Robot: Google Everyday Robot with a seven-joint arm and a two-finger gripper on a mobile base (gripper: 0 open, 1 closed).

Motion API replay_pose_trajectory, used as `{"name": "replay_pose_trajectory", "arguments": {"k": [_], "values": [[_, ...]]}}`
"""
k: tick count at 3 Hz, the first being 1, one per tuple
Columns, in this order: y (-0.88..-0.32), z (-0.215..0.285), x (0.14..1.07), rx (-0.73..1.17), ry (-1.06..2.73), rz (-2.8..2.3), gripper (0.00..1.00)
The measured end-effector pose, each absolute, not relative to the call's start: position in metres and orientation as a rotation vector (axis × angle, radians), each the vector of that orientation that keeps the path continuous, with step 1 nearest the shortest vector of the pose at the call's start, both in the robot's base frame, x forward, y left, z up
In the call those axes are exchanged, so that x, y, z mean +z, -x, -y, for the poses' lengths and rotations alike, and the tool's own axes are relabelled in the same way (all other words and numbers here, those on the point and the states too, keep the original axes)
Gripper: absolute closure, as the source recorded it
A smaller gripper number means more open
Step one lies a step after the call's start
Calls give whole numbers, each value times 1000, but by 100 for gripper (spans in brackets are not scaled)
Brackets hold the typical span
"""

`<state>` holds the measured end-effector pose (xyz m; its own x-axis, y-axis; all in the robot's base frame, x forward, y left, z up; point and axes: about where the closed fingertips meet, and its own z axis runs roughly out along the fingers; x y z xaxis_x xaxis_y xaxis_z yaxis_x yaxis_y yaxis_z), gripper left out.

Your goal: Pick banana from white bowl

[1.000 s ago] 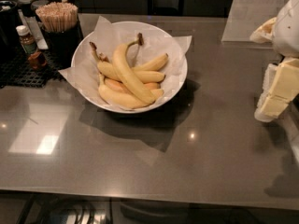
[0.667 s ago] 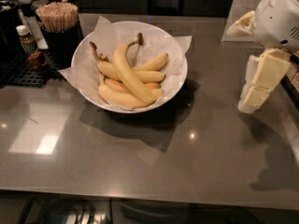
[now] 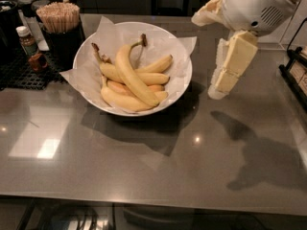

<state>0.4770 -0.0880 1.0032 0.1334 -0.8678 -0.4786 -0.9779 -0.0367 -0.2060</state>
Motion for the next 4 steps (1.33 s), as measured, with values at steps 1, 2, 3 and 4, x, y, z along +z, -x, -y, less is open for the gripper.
{"name": "replay_pose_trajectory", "arguments": {"k": [1, 2, 3, 4], "values": [[-485, 59, 1002, 352, 1936, -1712, 0], [-521, 13, 946, 287, 1932, -1716, 0], [-521, 13, 946, 287, 1932, -1716, 0], [-528, 7, 944, 305, 1899, -1677, 0]]}}
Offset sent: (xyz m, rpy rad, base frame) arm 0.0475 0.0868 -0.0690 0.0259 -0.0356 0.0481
